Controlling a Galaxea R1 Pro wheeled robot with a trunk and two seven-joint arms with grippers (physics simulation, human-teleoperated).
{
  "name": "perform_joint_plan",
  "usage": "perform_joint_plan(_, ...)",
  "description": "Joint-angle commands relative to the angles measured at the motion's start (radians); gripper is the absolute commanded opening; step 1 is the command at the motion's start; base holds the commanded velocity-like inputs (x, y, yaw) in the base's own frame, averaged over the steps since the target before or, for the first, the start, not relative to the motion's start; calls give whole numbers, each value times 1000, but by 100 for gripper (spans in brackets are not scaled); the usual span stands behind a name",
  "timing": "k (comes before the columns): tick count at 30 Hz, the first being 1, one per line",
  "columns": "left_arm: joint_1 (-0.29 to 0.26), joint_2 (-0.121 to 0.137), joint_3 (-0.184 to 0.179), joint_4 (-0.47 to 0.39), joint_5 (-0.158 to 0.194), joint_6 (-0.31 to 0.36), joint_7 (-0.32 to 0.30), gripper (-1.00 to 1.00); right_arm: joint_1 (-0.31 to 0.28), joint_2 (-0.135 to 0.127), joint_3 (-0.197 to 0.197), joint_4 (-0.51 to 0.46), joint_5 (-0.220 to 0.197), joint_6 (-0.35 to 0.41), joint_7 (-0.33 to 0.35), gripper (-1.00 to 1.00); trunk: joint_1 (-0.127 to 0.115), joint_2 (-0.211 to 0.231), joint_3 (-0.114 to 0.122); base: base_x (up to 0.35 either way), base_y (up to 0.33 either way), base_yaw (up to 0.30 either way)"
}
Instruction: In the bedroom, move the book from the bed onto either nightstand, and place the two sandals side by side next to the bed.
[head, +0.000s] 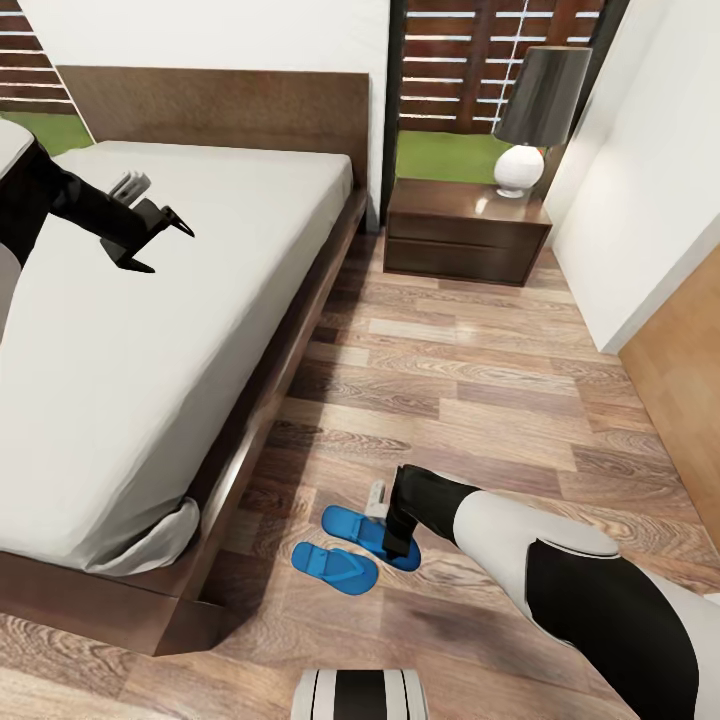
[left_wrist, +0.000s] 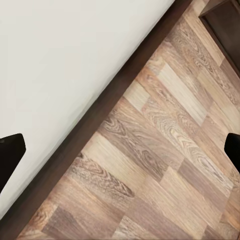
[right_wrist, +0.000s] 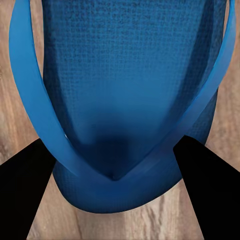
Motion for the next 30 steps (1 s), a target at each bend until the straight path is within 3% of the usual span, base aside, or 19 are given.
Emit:
perform_joint_plan(1, -1, 1, -6, -1, 11, 1, 8, 100, -1, 0, 6, -1, -10, 8, -1, -100, 0, 0, -1, 0, 0, 50)
perform_joint_plan(10, 0, 1, -6, -1, 11, 1, 6, 100, -1, 0, 9, -1, -9, 8, 0, -100, 0, 0, -9, 0, 0, 79)
perform_joint_plan(14, -1, 1, -6, -1, 12, 1, 6, 100, -1, 0, 10, -1, 28, 8, 0, -100, 0, 0, -10, 0, 0, 7)
perform_joint_plan(18, 0, 1, -6, -1, 11, 1, 6, 100, -1, 0, 9, -1, 102, 9, 0, -100, 0, 0, -10, 0, 0, 2)
perform_joint_plan(22, 0, 1, -6, -1, 11, 1, 6, 100, -1, 0, 7, -1, 141, 9, 0, -100, 0, 0, -10, 0, 0, 0)
perform_joint_plan(30, -1, 1, -6, -1, 11, 1, 6, 100, -1, 0, 6, -1, 160, 10, 0, -100, 0, 0, -10, 140, 0, 0)
